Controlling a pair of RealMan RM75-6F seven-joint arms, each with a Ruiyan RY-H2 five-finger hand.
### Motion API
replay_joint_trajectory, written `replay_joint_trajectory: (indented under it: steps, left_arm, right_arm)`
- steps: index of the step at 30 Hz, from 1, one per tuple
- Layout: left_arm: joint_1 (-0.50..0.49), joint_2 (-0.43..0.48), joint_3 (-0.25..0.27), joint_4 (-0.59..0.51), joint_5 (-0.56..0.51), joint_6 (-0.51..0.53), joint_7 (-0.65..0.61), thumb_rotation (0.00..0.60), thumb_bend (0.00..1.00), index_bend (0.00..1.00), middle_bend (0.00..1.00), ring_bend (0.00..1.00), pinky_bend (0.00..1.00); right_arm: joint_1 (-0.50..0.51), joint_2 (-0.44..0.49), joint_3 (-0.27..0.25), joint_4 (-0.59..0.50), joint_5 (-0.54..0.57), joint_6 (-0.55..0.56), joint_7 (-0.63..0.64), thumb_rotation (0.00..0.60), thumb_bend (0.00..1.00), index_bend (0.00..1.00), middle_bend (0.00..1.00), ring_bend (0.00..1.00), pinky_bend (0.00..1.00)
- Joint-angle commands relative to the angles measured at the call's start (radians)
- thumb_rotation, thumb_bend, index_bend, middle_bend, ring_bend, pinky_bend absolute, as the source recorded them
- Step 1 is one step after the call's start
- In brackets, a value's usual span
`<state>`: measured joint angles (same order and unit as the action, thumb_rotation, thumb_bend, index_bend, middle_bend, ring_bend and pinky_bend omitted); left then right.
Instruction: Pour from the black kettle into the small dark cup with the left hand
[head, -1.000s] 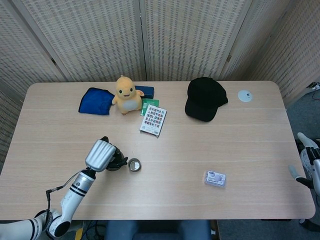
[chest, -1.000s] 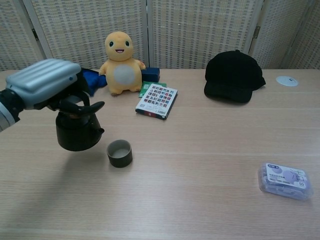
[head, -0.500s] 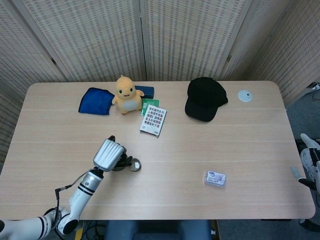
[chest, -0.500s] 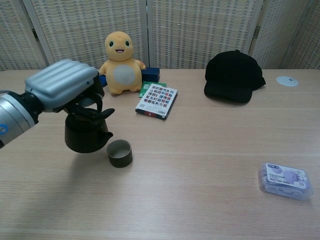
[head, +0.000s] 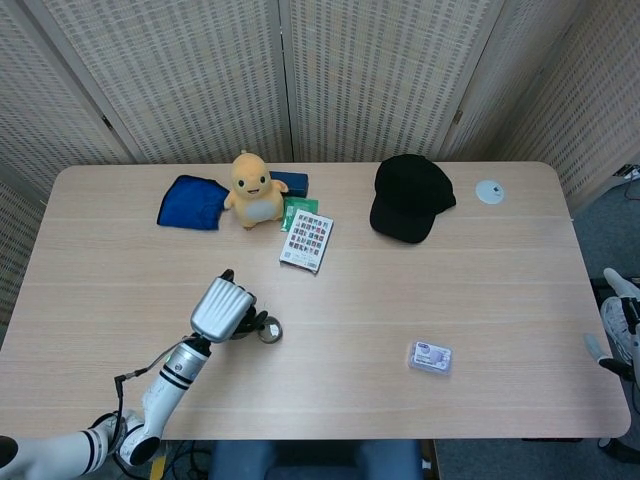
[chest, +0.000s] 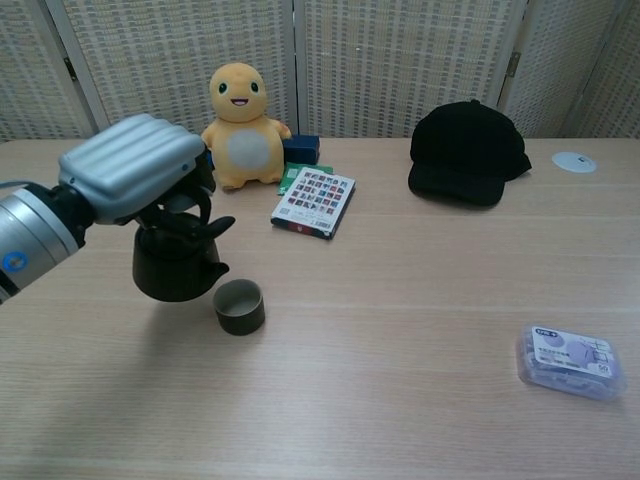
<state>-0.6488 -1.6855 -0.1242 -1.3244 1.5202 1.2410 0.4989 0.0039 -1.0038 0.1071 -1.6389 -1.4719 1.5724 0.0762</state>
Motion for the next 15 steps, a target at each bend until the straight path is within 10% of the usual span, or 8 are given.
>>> replay_joint_trajectory:
  steps: [1, 15]
  left_arm:
    - [-0.005, -0.006, 0.004, 0.011, 0.018, 0.009, 0.021, 0.381, 0.35, 1.00, 1.00, 0.96, 0.48]
    - [-0.026, -0.033, 0.009, 0.062, 0.070, 0.028, 0.059, 0.473, 0.35, 1.00, 1.00, 0.96, 0.48]
  right_arm:
    - [-0.001, 0.000, 0.000, 0.001, -0.002, 0.002, 0.004, 0.600, 0.24, 0.11, 0.20, 0.14, 0.17]
    - [-0.010, -0.003, -0.003, 0.022, 0.001, 0.008, 0.029, 0.600, 0.24, 0.10, 0.20, 0.14, 0.17]
